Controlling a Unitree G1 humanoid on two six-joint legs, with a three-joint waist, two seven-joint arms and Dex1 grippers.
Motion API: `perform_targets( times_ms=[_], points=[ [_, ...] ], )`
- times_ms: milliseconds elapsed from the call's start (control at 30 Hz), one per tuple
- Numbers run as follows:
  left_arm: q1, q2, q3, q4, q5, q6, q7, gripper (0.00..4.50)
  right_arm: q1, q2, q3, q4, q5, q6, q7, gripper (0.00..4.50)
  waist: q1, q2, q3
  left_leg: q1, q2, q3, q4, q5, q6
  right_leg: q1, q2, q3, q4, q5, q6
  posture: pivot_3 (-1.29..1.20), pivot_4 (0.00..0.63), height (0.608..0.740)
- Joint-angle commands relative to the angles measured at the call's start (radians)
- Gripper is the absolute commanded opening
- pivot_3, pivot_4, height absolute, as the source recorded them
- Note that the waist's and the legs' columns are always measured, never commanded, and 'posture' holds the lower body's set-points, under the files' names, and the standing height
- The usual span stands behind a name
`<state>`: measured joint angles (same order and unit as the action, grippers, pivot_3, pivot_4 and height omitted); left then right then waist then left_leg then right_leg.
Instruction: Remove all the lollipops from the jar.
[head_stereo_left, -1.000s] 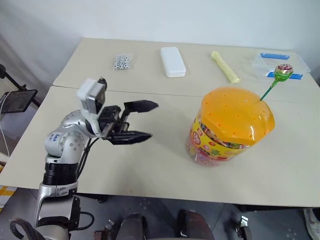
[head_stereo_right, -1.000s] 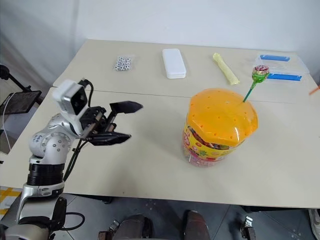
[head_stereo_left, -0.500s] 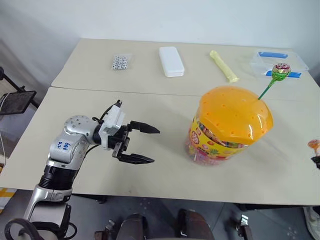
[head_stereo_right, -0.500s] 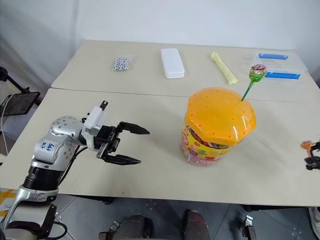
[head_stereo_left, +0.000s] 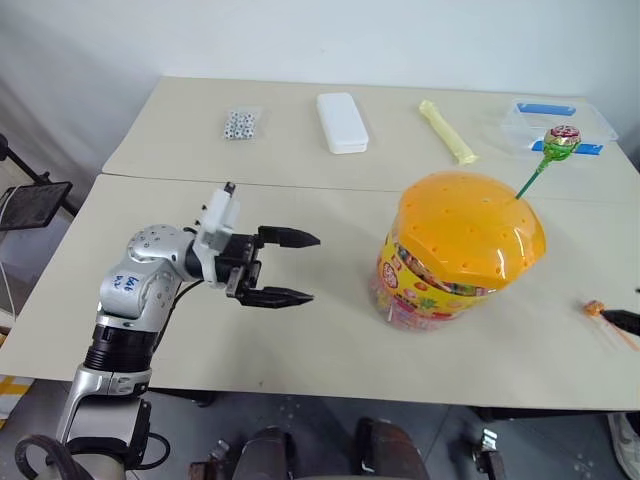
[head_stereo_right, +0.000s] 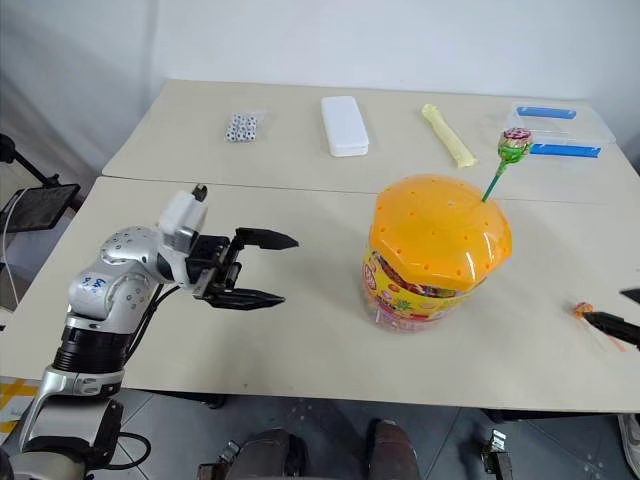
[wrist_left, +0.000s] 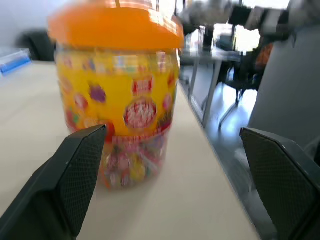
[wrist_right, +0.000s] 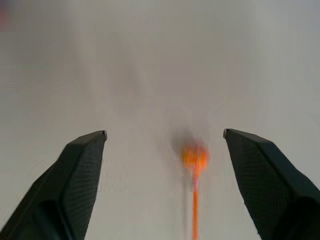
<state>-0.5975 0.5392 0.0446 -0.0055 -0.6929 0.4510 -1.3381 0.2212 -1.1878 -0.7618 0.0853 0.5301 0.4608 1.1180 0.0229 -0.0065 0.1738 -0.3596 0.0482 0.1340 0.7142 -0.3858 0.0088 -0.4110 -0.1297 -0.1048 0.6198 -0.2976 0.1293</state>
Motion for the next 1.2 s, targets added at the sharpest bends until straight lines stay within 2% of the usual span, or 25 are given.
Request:
perform_targets(
  times_ms=[33, 133, 267, 433, 667, 800, 1067, 1200],
  points=[
    [0.005, -0.046, 0.097, -0.025, -0.139, 0.082, 0.081, 4.50, -0.157, 0.067, -0.096, -0.154, 0.237, 0.060, 0.004, 3.73, -0.003, -0.001, 0.000, 0.000, 0.001, -0.001, 0.001, 0.000, 0.000, 0.000, 0.000, 0.000, 0.000, 0.000, 0.000, 0.00, 0.150, 0.740],
    [-0.012, -0.091, 0.147, -0.017, -0.212, 0.153, 0.178, 4.50, -0.261, 0.128, -0.043, -0.295, 0.356, 0.138, -0.074, 3.73, -0.004, 0.000, 0.000, 0.002, 0.001, -0.009, 0.001, 0.000, 0.000, 0.001, 0.000, 0.000, 0.003, 0.000, 0.000, 0.00, 0.150, 0.740],
    [-0.004, -0.129, 0.150, -0.061, -0.261, 0.198, 0.236, 4.50, -0.345, 0.187, 0.073, -0.368, 0.404, 0.179, -0.137, 3.73, 0.003, -0.001, 0.000, 0.001, 0.000, -0.012, 0.001, 0.000, 0.000, 0.001, -0.001, -0.001, 0.004, 0.000, 0.000, 0.00, 0.150, 0.740],
    [0.013, -0.130, 0.126, -0.089, -0.240, 0.193, 0.230, 4.50, -0.456, 0.232, 0.160, -0.355, 0.416, 0.212, -0.234, 3.73, 0.001, -0.001, 0.000, -0.001, -0.001, -0.011, 0.002, 0.000, 0.000, 0.001, -0.001, -0.002, 0.004, 0.000, 0.000, 0.00, 0.150, 0.740],
    [0.025, -0.121, 0.124, -0.100, -0.230, 0.185, 0.230, 4.50, -0.532, 0.260, 0.188, -0.324, 0.466, 0.238, -0.243, 3.73, -0.001, -0.001, 0.000, -0.001, -0.001, -0.009, 0.002, 0.000, 0.000, 0.001, 0.000, -0.002, 0.003, 0.000, 0.000, 0.00, 0.150, 0.740],
    [0.027, -0.119, 0.120, -0.097, -0.220, 0.177, 0.226, 4.50, -0.560, 0.257, 0.208, -0.318, 0.500, 0.270, -0.223, 2.86, 0.000, -0.001, 0.000, -0.001, -0.001, -0.009, 0.001, 0.000, 0.000, 0.001, 0.000, -0.003, 0.003, 0.000, 0.000, 0.00, 0.150, 0.740],
    [0.017, -0.123, 0.115, -0.082, -0.205, 0.158, 0.216, 4.50, -0.592, 0.262, 0.196, -0.298, 0.517, 0.285, -0.244, 0.10, 0.000, -0.001, 0.000, -0.003, -0.001, -0.009, 0.002, 0.000, 0.000, 0.001, 0.000, -0.004, 0.002, 0.000, 0.000, 0.00, 0.150, 0.740],
    [0.010, -0.128, 0.114, -0.077, -0.202, 0.144, 0.210, 4.50, -0.635, 0.270, 0.146, -0.262, 0.556, 0.287, -0.287, 0.04, 0.000, -0.001, 0.000, -0.003, -0.001, -0.009, 0.002, 0.000, 0.000, 0.001, 0.000, -0.004, 0.002, 0.000, 0.000, 0.00, 0.150, 0.740]
  ],
)
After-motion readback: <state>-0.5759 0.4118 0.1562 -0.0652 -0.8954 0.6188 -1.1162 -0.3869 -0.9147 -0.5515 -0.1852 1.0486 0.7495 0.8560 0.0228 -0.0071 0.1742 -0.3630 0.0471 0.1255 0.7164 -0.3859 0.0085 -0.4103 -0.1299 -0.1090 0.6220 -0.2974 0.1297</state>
